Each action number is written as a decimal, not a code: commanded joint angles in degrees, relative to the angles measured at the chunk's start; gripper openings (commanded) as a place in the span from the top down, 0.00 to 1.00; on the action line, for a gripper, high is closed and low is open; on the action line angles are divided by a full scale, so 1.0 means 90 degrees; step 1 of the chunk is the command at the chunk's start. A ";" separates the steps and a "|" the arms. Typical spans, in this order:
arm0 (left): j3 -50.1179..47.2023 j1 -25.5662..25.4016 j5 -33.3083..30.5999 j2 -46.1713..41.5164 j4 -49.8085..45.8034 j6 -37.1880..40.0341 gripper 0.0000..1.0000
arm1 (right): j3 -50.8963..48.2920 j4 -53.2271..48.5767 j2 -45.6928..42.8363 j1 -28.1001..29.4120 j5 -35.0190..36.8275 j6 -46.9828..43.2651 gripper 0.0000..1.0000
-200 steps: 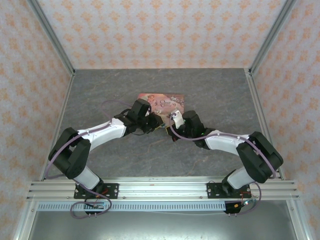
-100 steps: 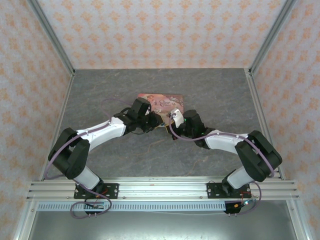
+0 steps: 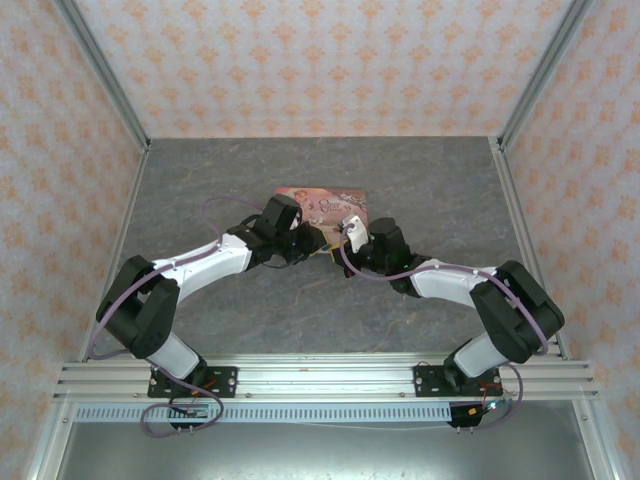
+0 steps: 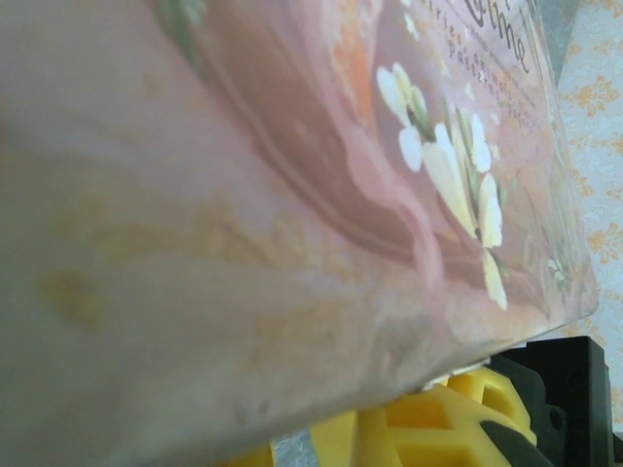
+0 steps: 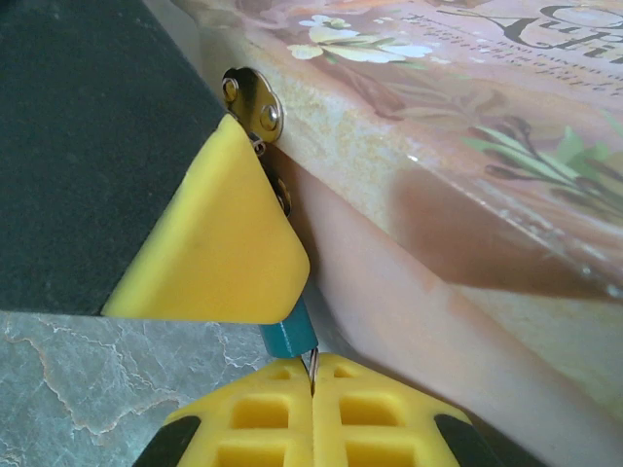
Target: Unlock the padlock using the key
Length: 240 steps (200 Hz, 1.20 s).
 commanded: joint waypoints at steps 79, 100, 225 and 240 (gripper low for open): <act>-0.0075 -0.0169 0.0486 0.0545 0.0971 -0.0397 0.71 | -0.0491 0.1908 0.0488 0.0070 0.0332 0.1891 1.00; -0.0156 -0.0155 0.0450 0.0703 0.1296 -0.0547 0.69 | -0.0721 0.2176 0.0654 0.0207 0.0500 0.2297 1.00; -0.1508 0.0132 -0.0323 -0.0422 0.2048 -0.1089 0.52 | -0.0961 0.2791 0.0960 0.0420 0.0687 0.4564 1.00; -0.1769 0.0137 -0.0382 -0.0446 0.2448 -0.1336 0.52 | -0.0920 0.2699 0.0934 0.0415 0.0654 0.4853 1.00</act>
